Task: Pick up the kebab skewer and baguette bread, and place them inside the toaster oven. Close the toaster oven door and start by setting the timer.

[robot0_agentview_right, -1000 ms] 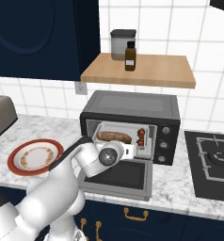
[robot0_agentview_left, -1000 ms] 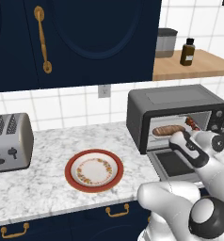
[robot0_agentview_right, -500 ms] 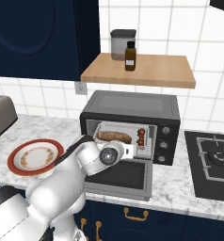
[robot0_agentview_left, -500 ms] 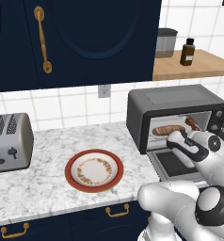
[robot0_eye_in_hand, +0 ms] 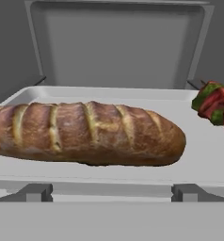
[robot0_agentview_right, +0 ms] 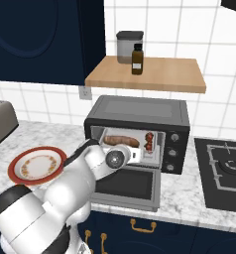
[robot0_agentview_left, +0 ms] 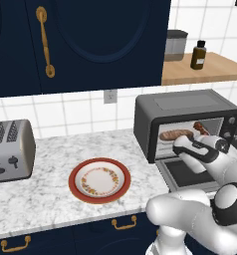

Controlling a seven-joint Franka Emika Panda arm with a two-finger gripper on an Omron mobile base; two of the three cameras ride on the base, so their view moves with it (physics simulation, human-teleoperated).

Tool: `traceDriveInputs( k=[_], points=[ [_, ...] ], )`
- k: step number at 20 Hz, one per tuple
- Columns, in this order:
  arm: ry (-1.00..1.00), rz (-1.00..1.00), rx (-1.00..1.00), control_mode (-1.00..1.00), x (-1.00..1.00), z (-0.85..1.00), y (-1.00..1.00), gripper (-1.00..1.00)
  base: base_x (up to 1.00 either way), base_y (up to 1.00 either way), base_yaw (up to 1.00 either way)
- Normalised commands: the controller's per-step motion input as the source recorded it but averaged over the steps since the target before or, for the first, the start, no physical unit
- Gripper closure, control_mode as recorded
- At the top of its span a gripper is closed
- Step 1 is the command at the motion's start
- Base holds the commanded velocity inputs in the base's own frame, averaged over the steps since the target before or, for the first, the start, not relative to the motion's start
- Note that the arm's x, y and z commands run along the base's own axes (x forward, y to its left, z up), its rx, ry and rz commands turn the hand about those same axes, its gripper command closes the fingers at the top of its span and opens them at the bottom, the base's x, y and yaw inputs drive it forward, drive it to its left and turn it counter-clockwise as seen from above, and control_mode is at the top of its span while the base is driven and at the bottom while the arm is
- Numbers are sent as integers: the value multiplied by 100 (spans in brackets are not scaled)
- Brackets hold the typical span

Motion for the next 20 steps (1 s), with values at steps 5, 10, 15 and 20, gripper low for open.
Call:
traceDriveInputs(
  k=[5,10,15,20],
  points=[
    [0,0,0,-100,35,0,3,-100,0,0,0],
    [0,0,0,-100,28,0,0,-100,0,0,0],
    [0,0,0,-100,17,0,0,-100,0,0,0],
    [0,0,0,-100,-36,0,-9,-100,0,0,0]
  ],
)
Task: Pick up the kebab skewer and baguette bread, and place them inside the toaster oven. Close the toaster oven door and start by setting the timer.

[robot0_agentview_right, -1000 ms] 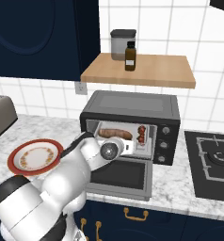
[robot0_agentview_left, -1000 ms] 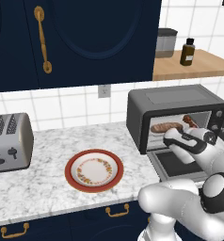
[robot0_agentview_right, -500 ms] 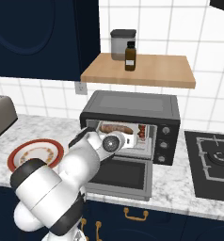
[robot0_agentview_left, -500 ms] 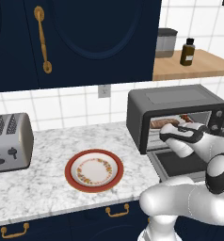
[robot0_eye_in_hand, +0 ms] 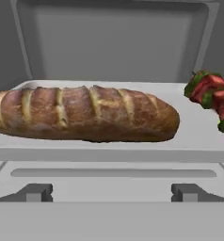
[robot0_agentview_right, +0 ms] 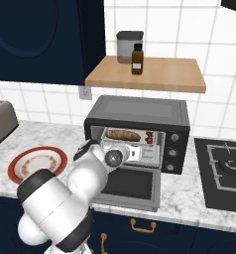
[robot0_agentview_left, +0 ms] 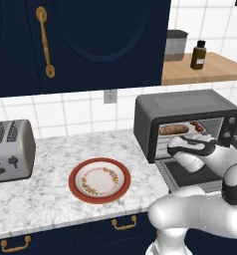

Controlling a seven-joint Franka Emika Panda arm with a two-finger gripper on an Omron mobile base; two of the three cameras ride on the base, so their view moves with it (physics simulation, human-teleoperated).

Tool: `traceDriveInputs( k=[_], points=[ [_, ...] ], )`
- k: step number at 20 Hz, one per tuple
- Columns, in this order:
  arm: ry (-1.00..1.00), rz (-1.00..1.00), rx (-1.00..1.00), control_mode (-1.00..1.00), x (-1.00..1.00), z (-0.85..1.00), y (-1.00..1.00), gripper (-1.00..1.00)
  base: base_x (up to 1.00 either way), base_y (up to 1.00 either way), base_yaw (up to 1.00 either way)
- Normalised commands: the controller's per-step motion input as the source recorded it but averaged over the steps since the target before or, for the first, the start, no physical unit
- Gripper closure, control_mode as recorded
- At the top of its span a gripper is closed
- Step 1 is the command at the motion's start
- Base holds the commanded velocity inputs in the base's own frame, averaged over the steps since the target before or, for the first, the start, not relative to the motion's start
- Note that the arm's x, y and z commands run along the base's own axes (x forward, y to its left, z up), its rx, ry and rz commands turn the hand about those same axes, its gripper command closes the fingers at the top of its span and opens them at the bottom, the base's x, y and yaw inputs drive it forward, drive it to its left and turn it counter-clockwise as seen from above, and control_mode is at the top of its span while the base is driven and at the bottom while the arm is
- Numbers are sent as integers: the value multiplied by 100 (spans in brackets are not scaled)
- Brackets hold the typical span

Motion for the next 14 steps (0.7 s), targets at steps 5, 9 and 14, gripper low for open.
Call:
traceDriveInputs(
  k=[5,9,14],
  points=[
    [5,-1,0,-100,-53,23,-26,-100,0,0,0],
    [14,-6,0,-100,-36,61,-51,-100,0,0,0],
    [17,-2,0,-100,-45,46,-54,-100,0,0,0]
  ],
)
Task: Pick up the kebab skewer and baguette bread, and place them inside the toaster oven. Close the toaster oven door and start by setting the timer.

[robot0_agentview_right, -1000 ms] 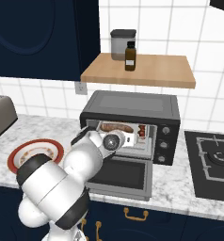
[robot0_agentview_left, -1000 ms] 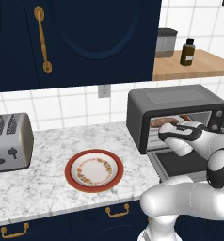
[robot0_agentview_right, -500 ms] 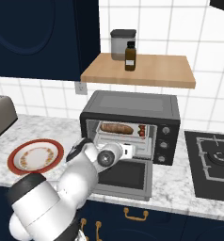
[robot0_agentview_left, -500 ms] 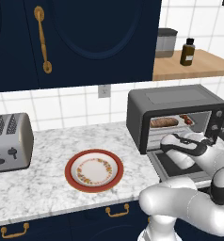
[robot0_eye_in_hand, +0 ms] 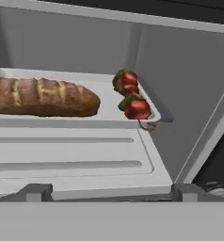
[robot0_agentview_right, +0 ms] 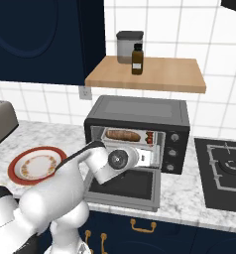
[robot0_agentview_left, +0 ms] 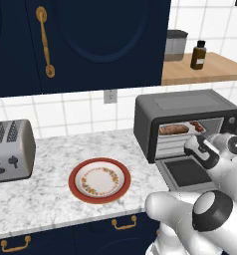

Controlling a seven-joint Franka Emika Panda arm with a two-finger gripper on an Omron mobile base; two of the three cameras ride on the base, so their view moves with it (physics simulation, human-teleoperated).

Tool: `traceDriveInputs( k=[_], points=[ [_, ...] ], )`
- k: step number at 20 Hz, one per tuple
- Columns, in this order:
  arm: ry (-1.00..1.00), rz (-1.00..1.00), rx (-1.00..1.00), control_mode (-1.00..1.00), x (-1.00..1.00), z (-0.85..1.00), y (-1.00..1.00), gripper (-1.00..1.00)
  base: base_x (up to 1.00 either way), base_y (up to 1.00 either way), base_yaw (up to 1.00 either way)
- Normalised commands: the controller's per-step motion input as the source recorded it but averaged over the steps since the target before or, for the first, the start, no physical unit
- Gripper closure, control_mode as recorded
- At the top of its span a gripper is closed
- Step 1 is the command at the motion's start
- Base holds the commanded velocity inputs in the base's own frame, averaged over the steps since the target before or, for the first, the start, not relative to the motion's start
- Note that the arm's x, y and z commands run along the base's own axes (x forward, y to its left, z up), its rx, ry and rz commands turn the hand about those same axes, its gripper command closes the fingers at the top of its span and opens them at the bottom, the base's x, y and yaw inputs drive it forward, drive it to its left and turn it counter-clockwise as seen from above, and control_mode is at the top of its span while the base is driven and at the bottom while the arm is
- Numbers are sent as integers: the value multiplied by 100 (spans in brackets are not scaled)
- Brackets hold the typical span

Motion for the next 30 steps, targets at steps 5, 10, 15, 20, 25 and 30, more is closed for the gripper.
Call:
traceDriveInputs(
  k=[5,10,15,20,25,30],
  points=[
    [12,0,0,-100,-62,9,-57,-100,0,0,0],
    [9,0,0,-100,-47,0,-38,-100,0,0,0],
    [2,0,0,-100,-44,-29,-3,-100,0,0,0],
    [3,0,0,-100,-51,-27,-16,-100,0,0,0],
    [5,0,0,-100,-45,-20,-9,-100,0,0,0],
    [1,0,0,-100,-31,-27,0,-100,0,0,0]
  ],
)
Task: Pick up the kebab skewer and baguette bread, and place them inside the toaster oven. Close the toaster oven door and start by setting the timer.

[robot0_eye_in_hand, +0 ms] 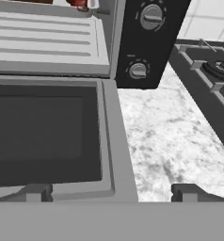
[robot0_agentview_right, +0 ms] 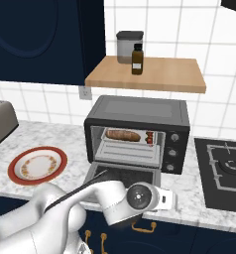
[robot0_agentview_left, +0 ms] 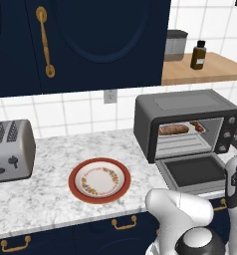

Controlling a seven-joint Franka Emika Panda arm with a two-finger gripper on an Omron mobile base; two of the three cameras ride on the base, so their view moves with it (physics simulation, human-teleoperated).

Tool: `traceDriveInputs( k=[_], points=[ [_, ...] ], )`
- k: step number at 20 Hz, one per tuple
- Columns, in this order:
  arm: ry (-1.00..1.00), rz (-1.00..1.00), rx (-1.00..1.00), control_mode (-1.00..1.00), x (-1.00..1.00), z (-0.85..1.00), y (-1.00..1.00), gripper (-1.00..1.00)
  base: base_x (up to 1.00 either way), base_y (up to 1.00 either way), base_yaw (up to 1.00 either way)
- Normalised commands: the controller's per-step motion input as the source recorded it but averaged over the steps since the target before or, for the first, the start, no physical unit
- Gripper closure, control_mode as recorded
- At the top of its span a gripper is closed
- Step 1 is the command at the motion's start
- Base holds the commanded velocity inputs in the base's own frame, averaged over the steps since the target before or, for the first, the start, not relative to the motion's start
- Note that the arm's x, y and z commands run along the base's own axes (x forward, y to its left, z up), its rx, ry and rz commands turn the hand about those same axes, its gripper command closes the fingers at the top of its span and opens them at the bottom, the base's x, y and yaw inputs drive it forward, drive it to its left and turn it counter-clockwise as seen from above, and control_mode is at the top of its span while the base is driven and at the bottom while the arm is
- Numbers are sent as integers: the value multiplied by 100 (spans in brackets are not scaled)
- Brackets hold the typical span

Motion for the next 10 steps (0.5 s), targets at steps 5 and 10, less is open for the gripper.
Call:
traceDriveInputs(
  k=[5,10],
  points=[
    [0,0,0,-100,-20,-31,0,-100,0,0,0],
    [0,0,0,-100,-13,-33,0,-100,0,0,0]
  ],
)
